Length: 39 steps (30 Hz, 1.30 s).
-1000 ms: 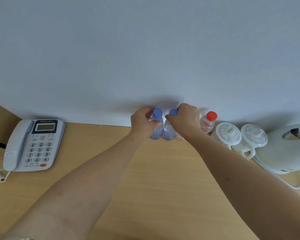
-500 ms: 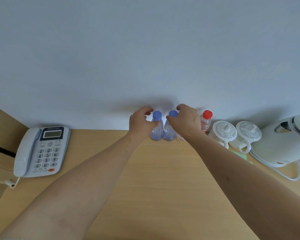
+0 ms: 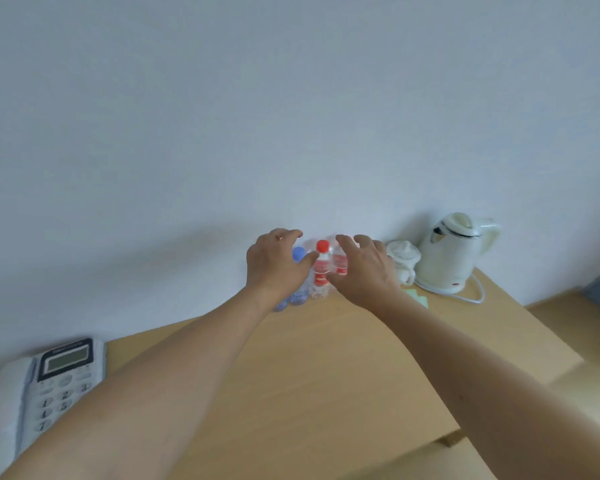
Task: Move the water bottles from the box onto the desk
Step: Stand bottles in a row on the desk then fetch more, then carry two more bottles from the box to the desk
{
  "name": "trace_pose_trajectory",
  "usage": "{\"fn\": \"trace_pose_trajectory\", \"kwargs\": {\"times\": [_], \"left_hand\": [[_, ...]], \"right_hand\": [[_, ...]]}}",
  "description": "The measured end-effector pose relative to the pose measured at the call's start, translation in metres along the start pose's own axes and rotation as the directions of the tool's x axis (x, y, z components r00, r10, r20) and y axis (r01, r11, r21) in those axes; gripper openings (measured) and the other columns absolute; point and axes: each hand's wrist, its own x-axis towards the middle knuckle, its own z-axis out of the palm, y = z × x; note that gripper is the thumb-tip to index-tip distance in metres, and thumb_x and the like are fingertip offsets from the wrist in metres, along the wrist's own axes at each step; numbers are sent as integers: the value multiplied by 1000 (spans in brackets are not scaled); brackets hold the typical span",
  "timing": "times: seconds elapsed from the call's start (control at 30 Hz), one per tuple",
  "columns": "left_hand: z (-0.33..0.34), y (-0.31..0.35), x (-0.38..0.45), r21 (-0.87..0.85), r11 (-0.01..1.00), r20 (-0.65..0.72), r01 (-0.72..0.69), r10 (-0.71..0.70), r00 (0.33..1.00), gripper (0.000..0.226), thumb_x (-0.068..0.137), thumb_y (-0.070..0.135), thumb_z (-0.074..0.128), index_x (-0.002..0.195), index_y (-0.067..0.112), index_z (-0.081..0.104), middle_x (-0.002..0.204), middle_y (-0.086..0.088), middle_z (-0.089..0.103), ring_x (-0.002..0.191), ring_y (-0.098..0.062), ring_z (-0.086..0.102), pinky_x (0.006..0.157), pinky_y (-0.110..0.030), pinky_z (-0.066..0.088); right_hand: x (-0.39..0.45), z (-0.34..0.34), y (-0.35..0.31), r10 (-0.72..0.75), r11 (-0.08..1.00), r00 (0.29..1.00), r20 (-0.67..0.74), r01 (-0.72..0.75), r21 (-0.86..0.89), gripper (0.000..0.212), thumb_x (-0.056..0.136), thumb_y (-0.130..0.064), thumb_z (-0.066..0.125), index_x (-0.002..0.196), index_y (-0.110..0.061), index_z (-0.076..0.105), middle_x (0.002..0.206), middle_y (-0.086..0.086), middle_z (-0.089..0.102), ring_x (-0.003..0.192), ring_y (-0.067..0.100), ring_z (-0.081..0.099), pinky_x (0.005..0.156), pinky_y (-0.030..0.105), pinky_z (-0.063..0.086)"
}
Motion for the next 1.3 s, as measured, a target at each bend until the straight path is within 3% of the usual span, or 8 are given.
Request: {"fn": "trace_pose_trajectory", "kwargs": {"times": [0.13, 0.23, 0.5, 0.7, 1.03, 1.3], "left_hand": [[12, 45, -17, 41, 985, 97, -167, 163, 982, 52, 93, 58, 60, 137, 30, 58, 145, 2, 55, 134, -27, 47, 110, -48, 39], [22, 86, -34, 92, 945, 178, -314, 294, 939, 62, 92, 60, 58, 147, 31, 49, 156, -2, 44, 144, -27, 37, 116, -51, 31], [57, 213, -97, 64, 817, 349, -573, 519, 780, 68, 92, 64, 53, 152, 35, 39, 165, -3, 30, 151, -28, 23, 121, -57, 19], [96, 329, -161, -21, 694, 372, -720, 674, 638, 70, 92, 65, 50, 154, 35, 37, 165, -2, 30, 151, -27, 22, 121, -58, 19], [162, 521, -310, -206, 540, 398, -816, 808, 434, 69, 94, 64, 51, 155, 34, 37, 165, -3, 32, 151, -28, 27, 121, -57, 26], [212, 647, -420, -348, 422, 393, -837, 877, 278, 71, 91, 65, 56, 153, 34, 41, 162, -2, 38, 150, -29, 31, 119, -59, 28]], "right_hand": [[-56, -29, 36, 154, 986, 986, -68, -158, -58, 73, 87, -50, 67, 150, -30, 36, 149, 7, 43, 136, 34, 36, 106, 47, 38], [-100, -48, 62, 254, 960, 961, -110, -265, -95, 75, 86, -51, 69, 150, -31, 34, 150, 6, 41, 137, 33, 35, 107, 47, 35], [-213, -101, 137, 475, 861, 843, -253, -505, -64, 81, 83, -53, 71, 150, -34, 30, 154, 6, 35, 141, 32, 28, 108, 47, 31], [-309, -144, 208, 612, 752, 719, -328, -658, -38, 85, 82, -55, 72, 151, -35, 27, 158, 8, 31, 143, 33, 27, 111, 50, 30], [-498, -219, 341, 802, 511, 485, -348, -859, -19, 92, 81, -54, 75, 156, -35, 24, 162, 7, 29, 147, 34, 26, 115, 54, 30], [-627, -268, 415, 869, 353, 318, -378, -935, 24, 91, 83, -52, 73, 157, -35, 23, 164, 7, 26, 149, 33, 23, 117, 55, 29]]}}
